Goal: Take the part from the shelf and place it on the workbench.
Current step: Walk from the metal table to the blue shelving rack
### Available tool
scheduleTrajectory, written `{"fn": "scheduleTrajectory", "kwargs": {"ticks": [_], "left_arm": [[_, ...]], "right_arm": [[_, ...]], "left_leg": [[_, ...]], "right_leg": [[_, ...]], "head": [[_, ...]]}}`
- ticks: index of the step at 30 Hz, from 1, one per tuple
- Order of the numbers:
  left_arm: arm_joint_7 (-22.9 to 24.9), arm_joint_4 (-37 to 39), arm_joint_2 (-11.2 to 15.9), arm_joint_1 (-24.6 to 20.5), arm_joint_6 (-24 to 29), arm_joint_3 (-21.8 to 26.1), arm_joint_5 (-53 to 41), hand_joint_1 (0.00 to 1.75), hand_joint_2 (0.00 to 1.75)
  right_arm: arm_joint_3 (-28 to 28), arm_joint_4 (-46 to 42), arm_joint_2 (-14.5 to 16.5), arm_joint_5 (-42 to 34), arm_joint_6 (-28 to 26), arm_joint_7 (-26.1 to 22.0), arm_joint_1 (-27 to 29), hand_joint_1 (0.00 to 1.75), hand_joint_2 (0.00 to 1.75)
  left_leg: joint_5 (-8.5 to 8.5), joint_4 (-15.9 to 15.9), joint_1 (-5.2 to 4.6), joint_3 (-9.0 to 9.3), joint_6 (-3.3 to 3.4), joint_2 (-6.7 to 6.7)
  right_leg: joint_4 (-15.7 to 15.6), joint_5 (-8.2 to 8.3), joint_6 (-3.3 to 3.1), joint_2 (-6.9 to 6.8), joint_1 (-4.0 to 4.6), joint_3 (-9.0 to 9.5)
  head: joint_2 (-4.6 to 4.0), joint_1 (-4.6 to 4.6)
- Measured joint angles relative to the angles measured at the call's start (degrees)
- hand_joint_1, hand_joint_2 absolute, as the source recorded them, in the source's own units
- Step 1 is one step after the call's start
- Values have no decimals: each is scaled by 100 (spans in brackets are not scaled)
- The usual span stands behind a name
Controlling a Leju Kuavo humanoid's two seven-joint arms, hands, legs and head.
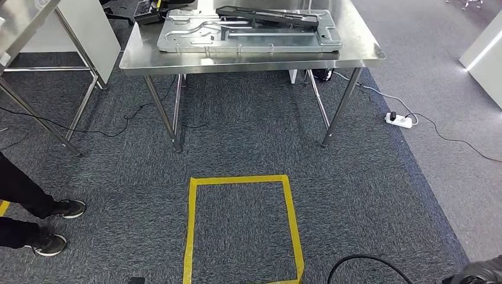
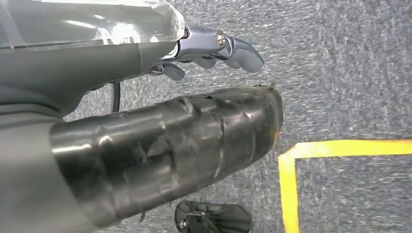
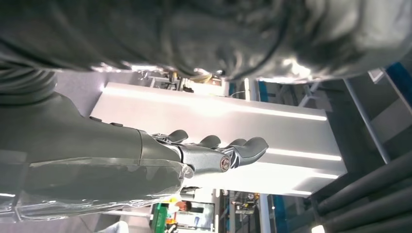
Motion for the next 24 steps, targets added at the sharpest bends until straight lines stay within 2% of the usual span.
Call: {"fn": "scheduleTrajectory", "kwargs": {"ticks": [1,2,3,4,6,7,8,9,10,11,12,13,14,15,16,17,18,19,21,22,23,24], "left_arm": [[1,0,-4,-1,-1,1,-1,0,0],[1,0,-7,-1,-1,1,-1,0,0],[1,0,-10,-1,-1,1,-1,0,0],[1,0,-11,0,-2,2,-1,0,0],[1,0,-11,4,-2,4,0,0,0],[1,0,-11,8,-2,4,1,0,0],[1,0,-10,10,-3,5,1,0,0],[1,0,-10,11,-3,5,2,0,0],[1,0,-10,11,-3,5,2,0,0],[0,0,-10,11,-4,5,1,0,0],[-3,0,-10,13,-5,5,1,0,0],[-6,0,-11,16,-5,5,-2,0,0],[-10,0,-11,17,-5,5,-4,0,0],[-14,0,-12,18,-4,5,-7,0,0],[-17,0,-11,14,-4,5,-9,0,0],[-21,0,-11,9,-3,5,-9,0,0],[-25,0,-10,4,-3,5,-9,0,0],[-28,0,-10,0,-2,5,-10,0,0],[-33,0,-11,6,-1,6,-9,0,0],[-34,0,-13,10,-1,7,-9,0,0],[-34,0,-15,13,0,8,-9,0,0],[-35,0,-16,15,1,9,-9,0,0]], "right_arm": [[0,2,0,5,-1,0,-1,0,0],[0,2,0,12,-1,1,1,0,0],[0,2,0,22,-1,1,5,0,0],[0,3,0,31,-1,1,10,0,0],[0,4,-1,50,0,0,17,0,0],[0,4,-1,56,1,0,17,0,0],[0,5,-1,61,1,0,18,0,0],[0,7,-1,63,2,0,19,0,0],[0,9,-1,64,2,0,23,0,0],[0,10,-1,64,2,1,26,0,0],[0,11,-1,63,2,1,30,0,0],[0,11,-1,63,2,1,32,0,0],[0,11,-1,63,1,1,36,0,0],[0,11,-1,63,0,0,39,0,0],[0,11,-2,63,0,0,41,0,0],[0,10,-2,63,0,0,42,0,0],[0,10,-2,62,0,0,43,0,0],[0,10,-2,62,0,0,43,0,0],[0,10,-2,61,0,0,44,0,0],[0,9,-3,61,0,0,48,0,0],[0,9,-3,61,0,0,51,0,0],[0,9,-3,60,0,0,56,0,0]], "left_leg": [[14,67,-6,-71,-21,-4],[29,124,-14,-126,-49,-7],[47,167,-21,-166,-81,-10],[75,183,-24,-191,-118,-12],[110,202,-19,-223,-193,-27],[20,279,-17,-269,-226,-45],[-165,453,-13,-340,-254,-62],[-430,733,0,-436,-277,-79],[-706,1091,8,-541,-298,-82],[-887,1435,21,-619,-316,-82],[-940,1678,34,-642,-329,-82],[-856,1739,43,-579,-336,-82],[-696,1606,50,-426,-334,-81],[-526,1276,55,-175,-321,-82],[-432,824,51,136,-293,-85],[-415,394,40,412,-262,-87],[-437,63,26,604,-234,-89],[-478,-116,10,693,-213,-90],[-447,-193,10,674,-161,-79],[-408,-218,19,663,-119,-68],[-366,-244,30,644,-72,-54],[-329,-256,38,616,-35,-38]], "right_leg": [[-415,40,-16,0,2,278],[-731,37,-42,1,11,476],[-932,-2,-73,4,23,583],[-985,-18,-110,8,43,586],[-1005,53,-206,4,28,509],[-1024,108,-264,-2,15,461],[-1044,169,-313,-11,-1,405],[-1052,223,-347,-20,-3,343],[-1054,272,-366,-19,1,272],[-1050,316,-369,-20,5,206],[-1045,358,-364,-20,7,141],[-1037,399,-353,-20,8,80],[-1027,435,-339,-20,7,29],[-1016,468,-322,-19,6,-7],[-1005,496,-300,-20,9,-32],[-993,524,-271,-19,13,-47],[-985,555,-237,-19,17,-55],[-983,587,-200,-22,17,-65],[-982,633,-124,-20,9,-74],[-930,588,-94,-14,2,-100],[-776,462,-70,-5,-1,-167],[-495,262,-53,3,-7,-284]], "head": [[0,-1],[0,-1],[0,-2],[-1,-3],[-1,0],[-1,-2],[-1,-3],[-2,-4],[-1,-9],[-1,-7],[-1,-8],[-1,-8],[-1,-8],[-1,-9],[0,-8],[1,-8],[0,-7],[0,-7],[-1,-6],[0,-5],[-1,-3],[-1,-2]]}}
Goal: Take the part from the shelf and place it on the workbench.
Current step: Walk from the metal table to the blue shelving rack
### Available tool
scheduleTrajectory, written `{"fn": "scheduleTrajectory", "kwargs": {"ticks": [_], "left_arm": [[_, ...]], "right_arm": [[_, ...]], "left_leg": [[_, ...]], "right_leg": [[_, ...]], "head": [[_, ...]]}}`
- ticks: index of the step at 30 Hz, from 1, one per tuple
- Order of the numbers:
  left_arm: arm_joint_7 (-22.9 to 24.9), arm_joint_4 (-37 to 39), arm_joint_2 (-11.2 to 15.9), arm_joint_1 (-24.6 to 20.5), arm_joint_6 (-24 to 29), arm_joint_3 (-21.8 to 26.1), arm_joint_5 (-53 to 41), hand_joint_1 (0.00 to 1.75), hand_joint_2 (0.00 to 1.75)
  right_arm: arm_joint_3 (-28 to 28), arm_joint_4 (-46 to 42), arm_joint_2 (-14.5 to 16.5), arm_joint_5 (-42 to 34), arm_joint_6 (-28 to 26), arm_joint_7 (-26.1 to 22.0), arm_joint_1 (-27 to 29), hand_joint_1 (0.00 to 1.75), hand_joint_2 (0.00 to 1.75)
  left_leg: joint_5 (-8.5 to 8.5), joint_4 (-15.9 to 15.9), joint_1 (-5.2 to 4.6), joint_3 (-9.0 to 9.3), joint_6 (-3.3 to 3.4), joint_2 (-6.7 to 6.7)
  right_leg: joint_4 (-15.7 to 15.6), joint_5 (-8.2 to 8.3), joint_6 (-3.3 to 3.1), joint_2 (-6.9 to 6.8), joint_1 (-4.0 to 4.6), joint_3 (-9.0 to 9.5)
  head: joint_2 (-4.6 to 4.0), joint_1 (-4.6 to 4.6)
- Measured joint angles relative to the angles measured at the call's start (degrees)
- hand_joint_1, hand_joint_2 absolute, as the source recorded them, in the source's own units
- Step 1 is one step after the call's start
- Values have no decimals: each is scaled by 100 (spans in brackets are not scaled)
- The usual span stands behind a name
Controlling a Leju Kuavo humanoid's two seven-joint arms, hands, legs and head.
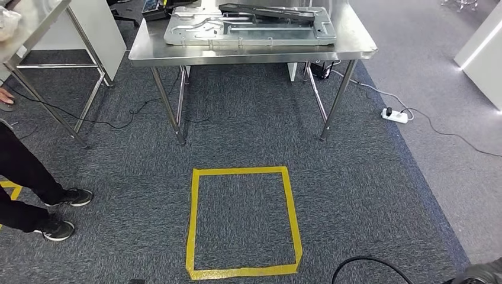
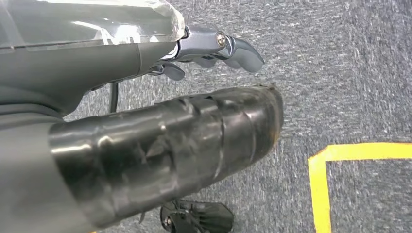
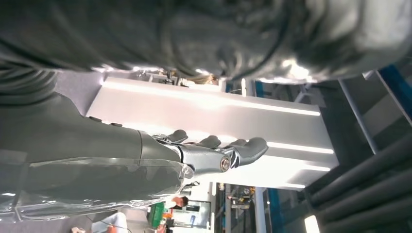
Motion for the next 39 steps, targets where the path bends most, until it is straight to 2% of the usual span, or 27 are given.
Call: {"fn": "scheduleTrajectory", "kwargs": {"ticks": [2,3,4,5,7,8,9,12,14,15,17,18,19,20,21,22,24,26,28,29,31,33,34,35,36,37,39], "left_arm": [[-1,0,0,4,0,0,-1,0,0],[-1,0,0,10,0,1,-2,0,0],[-1,0,0,15,0,1,-2,0,0],[-1,0,-1,19,0,2,-2,0,0],[-5,0,-4,19,-1,2,-2,0,0],[-9,0,-6,17,-1,2,-3,0,0],[-14,0,-7,16,-2,2,-3,0,0],[-19,0,-7,14,-2,2,-2,0,0],[-18,0,-7,11,-1,2,-1,0,0],[-18,0,-7,8,0,2,-1,0,0],[-16,0,-7,12,2,2,1,0,0],[-16,0,-7,18,2,2,4,0,0],[-14,0,-7,26,2,3,9,0,0],[-13,0,-7,32,2,3,14,0,0],[-11,0,-7,36,2,4,21,0,0],[-9,0,-7,37,3,5,27,0,0],[1,0,-8,39,5,15,45,0,0],[19,0,-11,40,9,32,53,0,0],[41,0,-21,36,12,44,52,0,0],[50,0,-28,33,14,49,50,0,0],[58,0,-44,35,15,62,49,0,0],[62,0,-50,57,15,78,49,0,0],[63,0,-52,66,15,87,49,0,0],[64,0,-53,67,15,95,49,0,0],[64,0,-54,62,15,102,48,0,0],[64,0,-55,56,15,109,48,0,0],[64,0,-59,46,15,120,47,0,0]], "right_arm": [[0,2,-1,-3,0,1,11,0,0],[0,2,-3,-4,0,1,15,0,0],[0,2,-4,-4,0,1,18,0,0],[0,2,-5,-5,0,1,19,0,0],[0,2,-9,-9,0,0,17,0,0],[0,0,-12,-20,-1,0,16,0,0],[0,-3,-15,-35,-1,0,18,0,0],[0,-9,-23,-101,0,1,34,0,0],[0,-5,-32,-133,2,0,39,0,0],[0,2,-33,-147,15,0,41,0,0],[-1,55,-33,-186,99,1,51,0,0],[-5,112,-29,-224,175,5,57,0,0],[-22,194,-24,-278,282,18,63,0,0],[-57,299,-11,-344,417,44,64,0,0],[-118,435,11,-418,591,79,58,0,0],[-212,602,46,-485,790,117,40,0,0],[-516,1062,156,-621,1254,185,-57,0,0],[-994,1700,294,-831,1886,199,-233,0,0],[-1683,2508,418,-1091,2664,142,-476,0,0],[-2068,2903,465,-1175,2994,107,-591,0,0],[-2737,3531,528,-1233,3395,59,-772,0,0],[-3161,3938,570,-1233,3506,31,-887,0,0],[-3324,4116,596,-1224,3528,22,-933,0,0],[-3466,4269,627,-1209,3543,17,-975,0,0],[-3593,4395,660,-1193,3559,16,-1009,0,0],[-3704,4491,689,-1177,3574,14,-1039,0,0],[-3858,4620,727,-1164,3590,8,-1106,0,0]], "left_leg": [[37,31,-17,-86,37,17],[47,59,-23,-125,40,22],[53,91,-27,-159,39,25],[52,127,-28,-182,35,24],[32,204,-28,-210,8,17],[14,251,-39,-231,-17,13],[3,287,-49,-257,-47,9],[3,324,-64,-307,-133,9],[-106,452,-47,-365,-195,1],[-248,662,-37,-460,-228,-5],[-617,1359,-11,-784,-281,-11],[-740,1693,2,-939,-299,-11],[-765,1883,12,-1026,-310,-11],[-687,1878,19,-1019,-313,-14],[-507,1641,24,-900,-306,-29],[-289,1250,27,-708,-290,-71],[-36,541,23,-378,-240,-239],[-22,325,6,-304,-191,-322],[43,271,12,-300,-114,-247],[83,231,21,-294,-63,-212],[148,170,26,-305,20,-141],[155,175,-5,-337,49,-51],[150,187,-20,-348,54,11],[140,203,-32,-355,58,72],[125,222,-40,-357,58,129],[103,247,-47,-354,51,181],[50,301,-70,-347,9,274]], "right_leg": [[760,-436,31,8,-2,-302],[1044,-549,44,8,-3,-394],[1141,-555,51,7,-5,-394],[1012,-458,50,6,-6,-280],[286,-157,21,4,-6,164],[-62,-59,-7,5,7,354],[-287,-15,-39,7,20,463],[-393,-3,-132,16,42,467],[-435,32,-204,15,21,466],[-456,51,-238,13,8,462],[-459,69,-274,15,3,433],[-453,74,-280,28,4,417],[-445,79,-282,49,5,405],[-436,82,-281,77,3,399],[-425,84,-277,115,1,396],[-415,87,-268,154,-1,396],[-404,108,-214,232,5,376],[-422,154,-125,307,1,342],[-458,199,-35,360,-10,324],[-417,161,-7,326,-8,298],[-7,-118,22,184,-12,103],[739,-491,49,94,-10,-255],[1010,-571,60,82,-10,-381],[1076,-538,63,69,-10,-402],[905,-402,57,42,-10,-302],[537,-208,39,-22,-6,-96],[-162,37,-35,-214,32,279]], "head": [[0,2],[1,2],[1,1],[0,1],[0,1],[1,0],[1,0],[0,-2],[1,-2],[1,-2],[0,-3],[-1,-2],[-1,-3],[0,-3],[-1,-3],[-1,-3],[-1,-3],[1,-2],[1,-2],[1,1],[1,4],[1,4],[0,4],[0,3],[0,3],[1,3],[1,4]]}}
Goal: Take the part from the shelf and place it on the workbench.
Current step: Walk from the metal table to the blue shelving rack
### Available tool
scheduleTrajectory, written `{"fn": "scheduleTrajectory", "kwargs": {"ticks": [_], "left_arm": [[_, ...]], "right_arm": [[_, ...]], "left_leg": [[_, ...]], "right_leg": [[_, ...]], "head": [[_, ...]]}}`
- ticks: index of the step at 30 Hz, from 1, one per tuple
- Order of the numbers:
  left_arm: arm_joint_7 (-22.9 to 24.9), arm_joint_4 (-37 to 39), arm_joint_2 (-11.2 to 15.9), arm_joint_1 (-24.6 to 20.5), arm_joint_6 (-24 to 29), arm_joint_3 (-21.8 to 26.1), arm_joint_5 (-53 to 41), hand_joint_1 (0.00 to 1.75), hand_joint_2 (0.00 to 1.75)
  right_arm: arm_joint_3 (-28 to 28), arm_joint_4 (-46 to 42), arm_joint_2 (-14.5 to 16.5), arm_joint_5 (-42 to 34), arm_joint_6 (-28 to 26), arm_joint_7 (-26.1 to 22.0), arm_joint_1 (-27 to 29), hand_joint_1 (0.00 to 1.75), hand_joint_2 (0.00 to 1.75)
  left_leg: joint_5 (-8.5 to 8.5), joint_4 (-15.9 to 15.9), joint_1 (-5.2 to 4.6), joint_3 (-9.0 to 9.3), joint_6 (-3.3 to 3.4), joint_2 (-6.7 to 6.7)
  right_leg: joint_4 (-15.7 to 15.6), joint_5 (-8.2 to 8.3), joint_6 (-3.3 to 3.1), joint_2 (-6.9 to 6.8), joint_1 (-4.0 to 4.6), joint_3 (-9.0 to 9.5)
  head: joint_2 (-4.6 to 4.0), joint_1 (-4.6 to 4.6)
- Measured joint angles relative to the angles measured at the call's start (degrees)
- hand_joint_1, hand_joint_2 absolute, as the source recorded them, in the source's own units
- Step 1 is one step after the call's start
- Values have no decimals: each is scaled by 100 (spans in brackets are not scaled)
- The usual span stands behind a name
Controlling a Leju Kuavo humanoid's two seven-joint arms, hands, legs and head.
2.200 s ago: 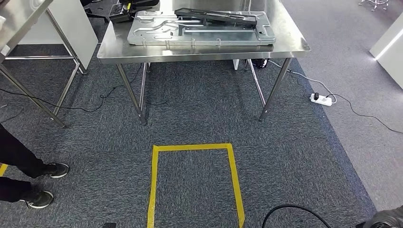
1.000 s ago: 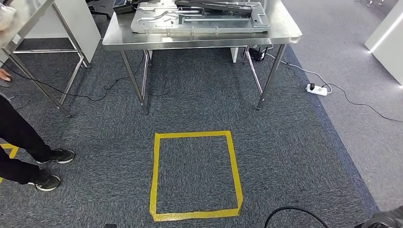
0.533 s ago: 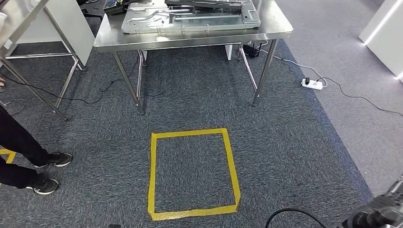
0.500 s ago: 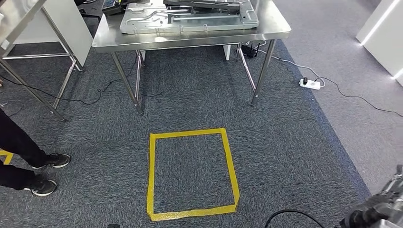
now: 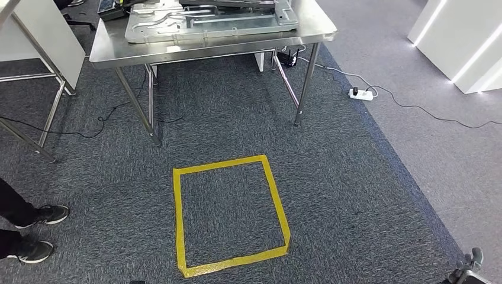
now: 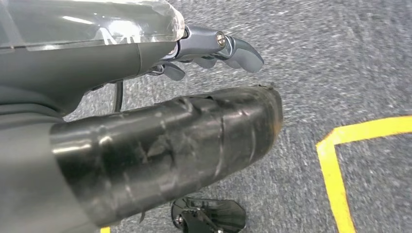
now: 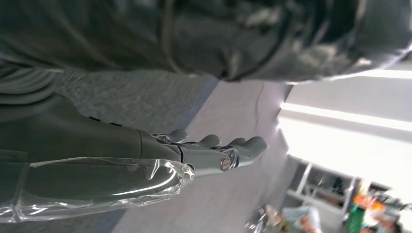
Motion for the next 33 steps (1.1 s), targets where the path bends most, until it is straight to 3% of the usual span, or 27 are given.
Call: {"fn": "scheduleTrajectory", "kwargs": {"ticks": [2,4,6,9,10,11,12,13,15,17,19,21,22,24,25,26,27,28,31,33], "left_arm": [[-1,0,-5,-8,0,8,0,0,0],[1,0,-13,-19,0,11,-1,0,0],[2,0,-17,-24,0,13,-2,0,0],[2,0,-17,-14,0,17,-2,0,0],[3,0,-17,-8,0,19,-2,0,0],[4,0,-17,-4,1,20,-2,0,0],[5,0,-17,-2,2,21,0,0,0],[5,0,-17,-2,4,22,3,0,0],[5,0,-17,0,10,29,18,0,0],[5,0,-17,1,15,43,39,0,0],[5,0,-18,1,16,59,67,0,0],[9,-1,-21,-1,23,80,91,0,0],[18,-1,-23,-1,27,97,99,0,0],[41,0,-26,10,31,139,110,0,0],[48,0,-26,18,30,159,119,0,0],[41,0,-26,22,29,173,128,0,0],[24,0,-26,21,26,184,137,0,0],[7,0,-27,18,22,192,143,0,0],[-13,0,-26,7,1,203,137,0,0],[-12,0,-25,-3,-12,204,111,0,0]], "right_arm": [[-97,92,27,5,1,-6,-49,0,0],[-176,161,55,10,1,-8,-64,0,0],[-234,211,87,19,2,-8,-85,0,0],[-300,282,134,23,16,18,-149,0,0],[-346,318,146,33,30,57,-169,0,0],[-424,383,154,73,33,99,-193,0,0],[-544,506,154,163,4,138,-234,0,0],[-701,699,139,300,-60,159,-292,0,0],[-1096,1305,51,582,-210,157,-436,0,0],[-1551,2027,-82,661,-256,152,-584,0,0],[-1977,2651,-185,651,-358,212,-686,0,0],[-2286,3150,-250,720,-621,383,-741,0,0],[-2421,3403,-276,762,-758,582,-786,0,0],[-2692,3913,-298,780,-901,1230,-900,0,0],[-2815,4143,-288,763,-907,1560,-942,0,0],[-2919,4343,-270,767,-918,1802,-961,0,0],[-2996,4517,-241,805,-958,1949,-962,0,0],[-3038,4666,-211,880,-1022,2027,-958,0,0],[-3066,5033,-161,1244,-1192,2249,-1005,0,0],[-3058,5179,-158,1508,-1234,2377,-1041,0,0]], "left_leg": [[-32,28,-19,8,-59,79],[-54,35,-16,15,-121,127],[-206,205,5,-47,-196,-7],[-741,1166,50,-477,-281,-251],[-845,1480,62,-623,-297,-271],[-827,1605,71,-684,-304,-281],[-694,1506,80,-638,-304,-288],[-480,1194,90,-491,-296,-316],[-149,431,106,-148,-256,-544],[-75,93,98,-12,-204,-721],[-52,63,85,-6,-135,-648],[4,1,101,17,-45,-524],[30,-30,111,24,-4,-452],[39,-42,89,10,31,-296],[37,-40,77,2,36,-219],[32,-37,69,-3,38,-147],[27,-35,65,-3,36,-88],[19,-31,63,4,28,-33],[-37,8,35,19,-46,116],[-72,30,9,27,-108,188]], "right_leg": [[-229,37,-70,-67,43,97],[-251,71,-115,31,36,78],[-291,107,-168,119,-3,72],[-304,141,-227,264,-24,40],[-298,146,-237,322,-25,30],[-289,148,-237,382,-28,23],[-278,149,-234,446,-31,23],[-267,147,-225,510,-36,26],[-242,145,-179,618,-42,16],[-237,164,-95,705,-44,-20],[-261,204,-8,792,-52,-46],[-181,142,46,668,-49,-89],[16,7,62,543,-42,-182],[733,-391,84,329,-35,-517],[1098,-542,92,300,-38,-683],[1303,-587,96,282,-40,-765],[1302,-532,94,264,-41,-743],[1062,-383,87,237,-41,-598],[-8,16,22,5,-2,-1],[-227,33,-46,-54,36,105]], "head": [[-1,-1],[0,-2],[0,-4],[-1,-7],[0,-8],[-1,-7],[-1,-8],[-1,-8],[-1,-7],[0,-6],[0,-7],[0,-5],[0,-3],[0,-1],[0,-1],[0,-2],[0,-1],[0,-2],[0,-3],[0,-4]]}}
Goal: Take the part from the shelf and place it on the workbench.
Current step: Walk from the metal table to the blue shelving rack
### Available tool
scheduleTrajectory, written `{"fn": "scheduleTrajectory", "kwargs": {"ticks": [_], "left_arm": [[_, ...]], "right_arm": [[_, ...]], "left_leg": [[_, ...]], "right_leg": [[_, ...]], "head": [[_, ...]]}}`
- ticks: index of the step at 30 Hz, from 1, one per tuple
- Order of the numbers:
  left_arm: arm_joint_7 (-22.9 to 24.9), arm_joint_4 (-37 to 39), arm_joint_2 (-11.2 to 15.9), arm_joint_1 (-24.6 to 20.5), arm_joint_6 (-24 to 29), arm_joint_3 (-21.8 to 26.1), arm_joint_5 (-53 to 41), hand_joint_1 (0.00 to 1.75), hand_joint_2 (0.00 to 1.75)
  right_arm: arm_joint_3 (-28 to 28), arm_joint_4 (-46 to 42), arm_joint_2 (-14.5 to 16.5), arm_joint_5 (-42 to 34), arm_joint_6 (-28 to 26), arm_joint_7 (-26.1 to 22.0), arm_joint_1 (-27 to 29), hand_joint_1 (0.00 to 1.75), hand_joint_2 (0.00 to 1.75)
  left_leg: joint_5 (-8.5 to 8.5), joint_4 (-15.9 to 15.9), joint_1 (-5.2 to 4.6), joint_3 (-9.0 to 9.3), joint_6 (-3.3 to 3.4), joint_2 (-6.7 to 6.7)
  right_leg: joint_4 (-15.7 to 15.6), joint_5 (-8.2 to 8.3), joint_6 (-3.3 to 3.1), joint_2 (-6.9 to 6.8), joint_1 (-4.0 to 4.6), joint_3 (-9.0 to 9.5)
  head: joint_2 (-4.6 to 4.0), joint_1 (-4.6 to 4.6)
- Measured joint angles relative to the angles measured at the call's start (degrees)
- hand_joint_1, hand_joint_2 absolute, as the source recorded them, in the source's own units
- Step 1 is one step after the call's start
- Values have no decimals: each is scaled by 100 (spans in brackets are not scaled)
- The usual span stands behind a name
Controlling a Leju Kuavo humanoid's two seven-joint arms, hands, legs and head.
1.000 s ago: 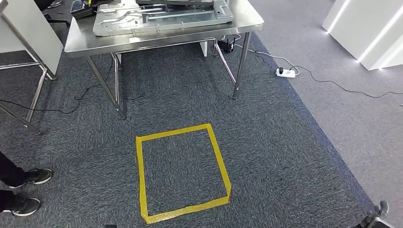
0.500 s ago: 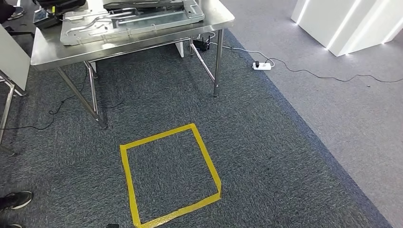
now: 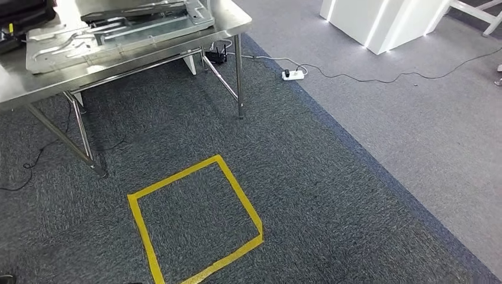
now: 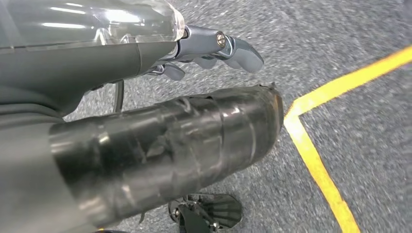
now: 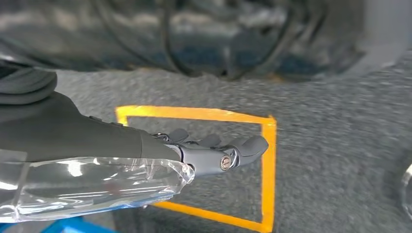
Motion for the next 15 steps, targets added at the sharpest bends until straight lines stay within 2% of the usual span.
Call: {"fn": "scheduleTrajectory", "kwargs": {"ticks": [2,4,6,7,8,9,10,11,13,15], "left_arm": [[4,0,1,-8,-8,1,-26,0,0],[12,-1,4,-9,-13,2,-46,0,0],[21,-1,8,-3,-18,2,-71,0,0],[27,0,9,4,-21,2,-83,0,0],[35,0,11,13,-24,2,-94,0,0],[43,0,14,21,-27,2,-102,0,0],[45,-1,16,25,-33,2,-105,0,0],[38,-1,19,24,-43,2,-102,0,0],[3,-1,31,18,-73,2,-80,0,0],[-41,-1,45,7,-97,2,-52,0,0]], "right_arm": [[29,102,1,245,-9,107,11,0,0],[144,218,-1,544,-32,246,27,0,0],[356,333,-9,883,-77,400,30,0,0],[465,379,-13,1030,-96,463,31,0,0],[560,424,-15,1158,-107,515,31,0,0],[643,468,-11,1268,-111,557,32,0,0],[714,509,-4,1354,-111,584,33,0,0],[784,549,7,1426,-109,600,33,0,0],[902,609,36,1515,-97,588,26,0,0],[992,652,60,1563,-65,534,17,0,0]], "left_leg": [[-21,3,11,33,-56,47],[-176,179,41,-13,-122,-115],[-529,747,64,-255,-168,-369],[-710,1135,68,-435,-175,-429],[-813,1446,71,-583,-177,-454],[-815,1609,71,-666,-172,-465],[-686,1526,71,-636,-159,-476],[-472,1236,70,-512,-137,-505],[-88,483,72,-197,-73,-709],[18,104,68,-58,-30,-878]], "right_leg": [[-17,13,-67,79,1,-2],[-60,44,-138,155,-20,4],[-83,71,-187,240,-35,-6],[-80,78,-201,295,-32,-20],[-75,81,-207,359,-27,-31],[-66,83,-210,430,-22,-39],[-54,83,-209,503,-19,-41],[-41,82,-208,574,-18,-41],[-14,83,-191,701,-12,-52],[-2,101,-133,808,-16,-93]], "head": [[0,-2],[0,-3],[0,-2],[1,-3],[0,-2],[0,-2],[0,-3],[0,-3],[0,-2],[0,-2]]}}
